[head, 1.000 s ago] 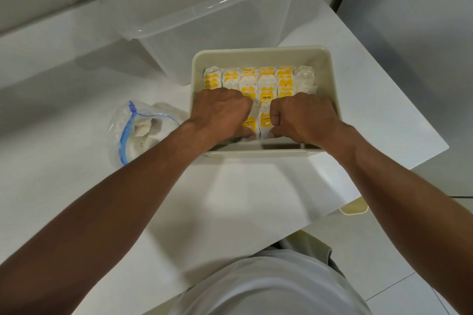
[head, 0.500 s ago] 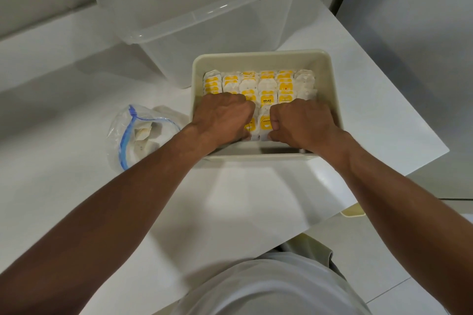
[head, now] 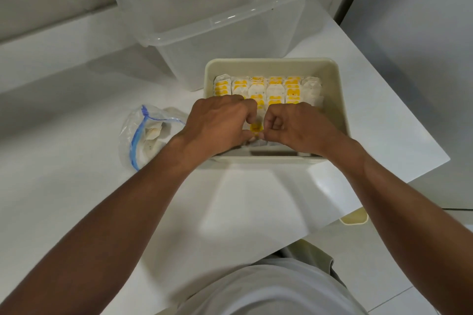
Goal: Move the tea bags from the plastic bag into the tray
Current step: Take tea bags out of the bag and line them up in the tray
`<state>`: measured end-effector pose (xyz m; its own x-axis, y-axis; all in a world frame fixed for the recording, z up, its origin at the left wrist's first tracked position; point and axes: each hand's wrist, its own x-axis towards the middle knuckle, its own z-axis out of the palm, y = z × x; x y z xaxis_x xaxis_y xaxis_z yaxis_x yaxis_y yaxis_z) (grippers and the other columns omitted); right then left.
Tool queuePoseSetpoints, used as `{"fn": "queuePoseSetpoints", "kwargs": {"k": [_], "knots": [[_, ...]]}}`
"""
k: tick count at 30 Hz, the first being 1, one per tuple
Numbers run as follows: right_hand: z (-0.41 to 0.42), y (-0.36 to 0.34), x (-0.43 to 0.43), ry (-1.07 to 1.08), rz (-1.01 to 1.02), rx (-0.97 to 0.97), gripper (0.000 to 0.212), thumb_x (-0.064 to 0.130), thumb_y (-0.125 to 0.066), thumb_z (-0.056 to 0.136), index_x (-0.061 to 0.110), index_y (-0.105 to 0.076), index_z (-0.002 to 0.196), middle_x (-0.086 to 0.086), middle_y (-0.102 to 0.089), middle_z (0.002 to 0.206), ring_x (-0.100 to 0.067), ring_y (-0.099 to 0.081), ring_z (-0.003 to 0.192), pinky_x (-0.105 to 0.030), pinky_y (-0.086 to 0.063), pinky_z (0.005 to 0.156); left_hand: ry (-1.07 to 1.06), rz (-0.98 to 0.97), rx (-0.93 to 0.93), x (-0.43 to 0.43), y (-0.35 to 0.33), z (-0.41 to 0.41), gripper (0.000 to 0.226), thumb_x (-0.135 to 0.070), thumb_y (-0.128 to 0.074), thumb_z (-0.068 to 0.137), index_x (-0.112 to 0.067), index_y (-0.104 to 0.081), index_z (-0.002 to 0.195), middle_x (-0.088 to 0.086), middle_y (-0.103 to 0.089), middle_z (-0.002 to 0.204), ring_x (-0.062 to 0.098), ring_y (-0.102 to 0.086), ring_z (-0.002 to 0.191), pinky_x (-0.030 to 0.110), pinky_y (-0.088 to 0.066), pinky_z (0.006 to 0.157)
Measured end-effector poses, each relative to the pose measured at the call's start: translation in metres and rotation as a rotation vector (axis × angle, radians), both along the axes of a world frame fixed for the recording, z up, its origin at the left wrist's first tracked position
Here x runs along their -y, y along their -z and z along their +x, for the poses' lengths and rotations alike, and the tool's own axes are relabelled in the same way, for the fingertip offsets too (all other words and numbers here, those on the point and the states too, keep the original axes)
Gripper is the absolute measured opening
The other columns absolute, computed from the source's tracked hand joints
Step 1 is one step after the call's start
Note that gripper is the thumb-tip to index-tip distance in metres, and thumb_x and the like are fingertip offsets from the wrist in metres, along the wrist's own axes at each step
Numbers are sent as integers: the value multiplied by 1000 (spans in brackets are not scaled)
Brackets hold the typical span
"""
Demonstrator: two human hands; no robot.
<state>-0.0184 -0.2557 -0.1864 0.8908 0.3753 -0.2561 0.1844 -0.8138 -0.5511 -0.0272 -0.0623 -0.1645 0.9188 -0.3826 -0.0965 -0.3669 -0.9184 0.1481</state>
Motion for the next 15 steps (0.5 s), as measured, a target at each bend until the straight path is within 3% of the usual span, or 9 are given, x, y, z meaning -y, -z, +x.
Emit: {"fn": "queuePoseSetpoints", "kwargs": {"k": [4, 9, 15], "knots": [[-7, -8, -15, -22, 119, -25, 19, 45, -74, 80, 31, -61, 79, 14, -67, 75, 4, -57, 63, -25, -42, 64, -53, -175, 7, -21, -9, -16, 18, -41, -69, 84, -33, -60, 97, -15, -62, 97, 7, -52, 82, 27, -37, 67], [-13, -27, -35, -39, 185, 27, 14, 39, -75, 82, 29, -65, 79, 16, -64, 75, 6, -57, 66, -14, -37, 62, -112, -419, 77, -54, -10, -37, 12, -23, -71, 86, -29, -66, 94, -16, -58, 86, 3, -50, 70, 30, -47, 66], [-19, -47, -68, -40, 254, 27, 14, 38, -74, 83, 27, -67, 80, 17, -63, 76, 3, -54, 60, -9, -38, 59, -272, -479, 121, -106, -10, -57, 10, -19, -68, 90, -27, -65, 95, -15, -64, 89, 5, -58, 71, 29, -49, 72]]}}
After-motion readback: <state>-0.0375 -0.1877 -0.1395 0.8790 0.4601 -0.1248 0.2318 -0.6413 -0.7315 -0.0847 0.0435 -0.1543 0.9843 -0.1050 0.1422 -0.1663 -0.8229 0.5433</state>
